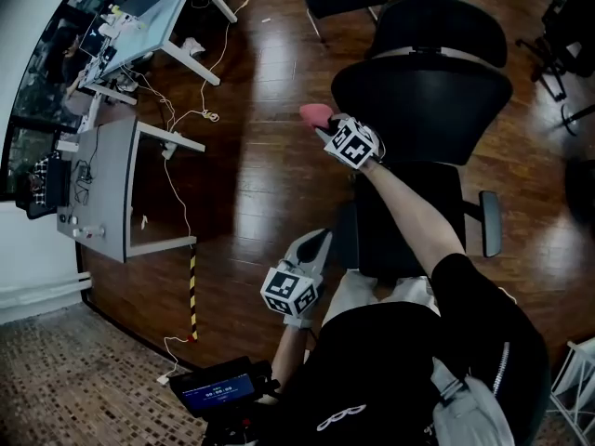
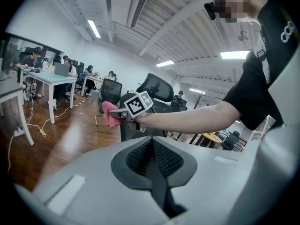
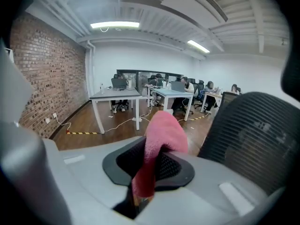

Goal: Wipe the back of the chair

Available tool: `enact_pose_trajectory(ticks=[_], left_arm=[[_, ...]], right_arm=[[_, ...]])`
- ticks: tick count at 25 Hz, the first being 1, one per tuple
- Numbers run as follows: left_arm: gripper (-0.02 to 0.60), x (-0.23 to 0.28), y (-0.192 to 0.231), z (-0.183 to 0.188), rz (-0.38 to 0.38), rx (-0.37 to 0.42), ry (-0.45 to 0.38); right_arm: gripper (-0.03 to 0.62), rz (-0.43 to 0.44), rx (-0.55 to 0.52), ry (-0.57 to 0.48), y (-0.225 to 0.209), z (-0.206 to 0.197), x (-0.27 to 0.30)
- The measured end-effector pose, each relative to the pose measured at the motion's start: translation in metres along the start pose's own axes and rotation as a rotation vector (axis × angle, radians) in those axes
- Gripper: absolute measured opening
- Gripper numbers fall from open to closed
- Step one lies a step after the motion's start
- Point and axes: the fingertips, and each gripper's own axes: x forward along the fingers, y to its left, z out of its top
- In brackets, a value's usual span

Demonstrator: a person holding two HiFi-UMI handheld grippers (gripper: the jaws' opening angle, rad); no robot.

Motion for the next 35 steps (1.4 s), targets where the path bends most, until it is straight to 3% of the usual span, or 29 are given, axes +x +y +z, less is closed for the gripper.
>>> enact_pose_trajectory(ticks=[5,15,35], left_arm=[[-0.011,0.009,-0.012,-0.004,-0.007,0.004,0.012],[-0.011,0.051,-0.055,-0.015,-0.068,0.004,0.037],[-0.012,0.15,-0.145,-0.034,-0.227,0.04,0.096]], right_arm=[[0.044,-0.133,0.13,0.03,-0.055,-0.039,-0.025],[0.046,-0.246,0.221,0.049,-0.123,-0.105,-0.088],[0.046,-0.497,0.462,0.051,-0.247,-0.25,-0.271]])
